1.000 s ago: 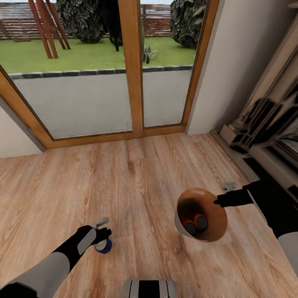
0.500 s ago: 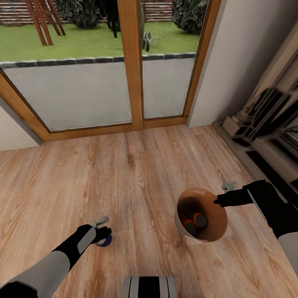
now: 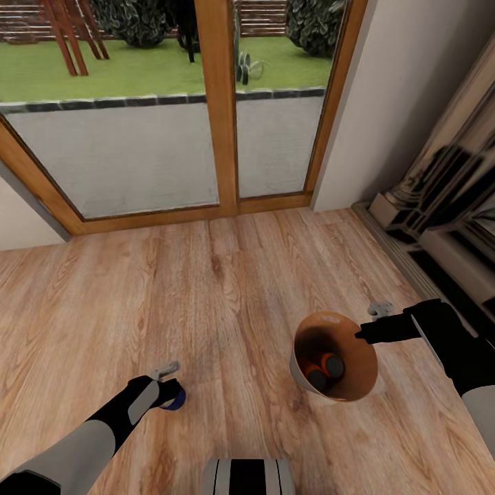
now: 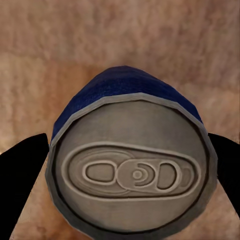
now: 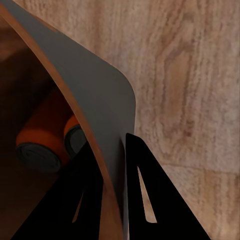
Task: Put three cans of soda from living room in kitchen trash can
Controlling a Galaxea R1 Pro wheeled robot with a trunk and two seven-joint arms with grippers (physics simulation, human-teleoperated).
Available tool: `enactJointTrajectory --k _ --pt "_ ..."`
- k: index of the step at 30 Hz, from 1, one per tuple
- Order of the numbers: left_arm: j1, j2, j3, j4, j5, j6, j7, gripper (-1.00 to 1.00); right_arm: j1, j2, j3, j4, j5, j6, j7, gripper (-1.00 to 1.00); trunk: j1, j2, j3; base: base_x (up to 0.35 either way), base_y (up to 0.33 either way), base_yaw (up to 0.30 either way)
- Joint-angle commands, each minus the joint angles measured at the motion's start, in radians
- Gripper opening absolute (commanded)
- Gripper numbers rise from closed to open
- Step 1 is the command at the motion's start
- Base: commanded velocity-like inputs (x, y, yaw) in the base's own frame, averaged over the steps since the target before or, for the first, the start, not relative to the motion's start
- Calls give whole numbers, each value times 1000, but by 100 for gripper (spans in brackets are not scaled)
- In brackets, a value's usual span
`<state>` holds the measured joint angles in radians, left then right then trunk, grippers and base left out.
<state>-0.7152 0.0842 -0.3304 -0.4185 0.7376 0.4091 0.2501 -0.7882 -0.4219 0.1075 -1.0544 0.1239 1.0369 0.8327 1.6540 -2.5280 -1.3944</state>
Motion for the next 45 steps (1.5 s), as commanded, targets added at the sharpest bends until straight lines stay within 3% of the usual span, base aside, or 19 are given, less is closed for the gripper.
enactJointTrajectory --k 1,9,25,31,33,34,36,37,39,41,42,45 --pt "0 1 0 1 -3 1 1 -100 0 0 0 0 -24 10 5 -100 0 0 0 0 0 0" --pt "4 -9 1 1 7 4 1 -100 0 1 0 3 -24 10 5 -100 0 0 0 0 0 0" --pt "21 -6 9 -17 12 2 -7 -100 -2 7 -2 29 -23 10 5 -100 -7 4 62 0 0 0" --pt "40 -8 10 -107 13 9 -6 -100 -2 7 -3 47 -23 10 5 -100 -10 5 85 0 0 0" --pt "53 -9 10 -164 14 15 -3 -100 -2 10 -3 50 -23 10 5 -100 -11 6 93 0 0 0" --pt "68 -9 10 -239 15 31 9 -100 -2 12 -3 56 -22 10 5 -100 -11 6 97 0 0 0" --pt "112 -18 9 -474 25 118 83 -100 -2 14 -2 79 -21 10 4 -100 -12 6 104 0 0 0" --pt "126 -44 8 -614 48 172 151 -100 -4 15 -2 101 -19 10 3 -100 -13 7 108 0 0 0" --pt "138 -127 4 -841 87 271 309 -100 -10 18 0 141 -16 10 -2 -100 -14 7 116 0 0 0" --pt "128 -196 -39 -1005 109 374 441 -100 -13 25 2 175 -14 10 -8 -100 -14 7 124 0 0 0" --pt "123 -215 -76 -1063 115 403 476 -100 -14 37 3 189 -13 10 -18 -100 -15 8 128 0 0 0" --pt "97 -242 -137 -1148 137 438 517 -100 -14 72 3 209 -13 10 -86 -100 -16 8 139 0 0 0"
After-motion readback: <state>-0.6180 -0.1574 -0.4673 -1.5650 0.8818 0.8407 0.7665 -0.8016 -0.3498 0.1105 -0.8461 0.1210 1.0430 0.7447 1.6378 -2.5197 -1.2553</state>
